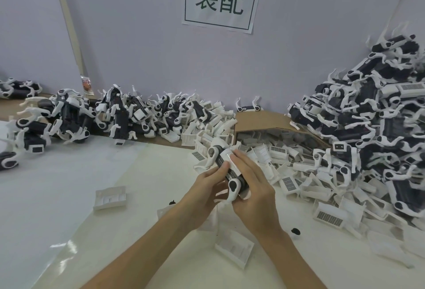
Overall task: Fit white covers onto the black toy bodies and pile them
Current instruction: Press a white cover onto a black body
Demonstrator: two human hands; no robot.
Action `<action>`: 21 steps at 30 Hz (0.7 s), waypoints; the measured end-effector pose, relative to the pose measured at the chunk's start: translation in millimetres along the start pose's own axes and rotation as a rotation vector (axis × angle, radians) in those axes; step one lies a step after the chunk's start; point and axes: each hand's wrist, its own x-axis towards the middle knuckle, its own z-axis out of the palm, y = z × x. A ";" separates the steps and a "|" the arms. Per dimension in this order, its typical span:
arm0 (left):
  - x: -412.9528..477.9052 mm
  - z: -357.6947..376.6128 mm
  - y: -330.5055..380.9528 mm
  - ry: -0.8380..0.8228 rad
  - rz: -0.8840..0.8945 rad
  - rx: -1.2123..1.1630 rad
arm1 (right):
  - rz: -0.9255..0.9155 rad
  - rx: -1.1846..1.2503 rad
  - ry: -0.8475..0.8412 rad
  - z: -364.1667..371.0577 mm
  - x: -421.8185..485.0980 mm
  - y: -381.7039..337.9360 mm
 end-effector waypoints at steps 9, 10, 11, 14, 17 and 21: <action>0.4 -1.5 -1.0 0.015 -0.008 0.064 | 0.002 -0.049 0.021 -1.5 -1.9 0.9; 0.2 -1.1 -1.1 0.016 -0.007 0.069 | 0.006 -0.057 0.021 -1.5 -2.1 1.1; 0.2 -0.8 -1.3 0.018 -0.006 0.071 | 0.006 -0.062 0.020 -1.4 -2.4 1.6; 0.8 -1.3 -2.7 0.026 -0.001 0.081 | 0.009 -0.064 0.027 -1.2 -3.0 2.5; 1.1 -1.2 -4.0 0.030 -0.001 0.081 | 0.013 -0.058 0.040 -1.8 -2.6 1.4; 1.0 -1.4 -4.8 0.039 -0.004 0.099 | 0.044 -0.016 0.037 -1.5 -1.7 -1.3</action>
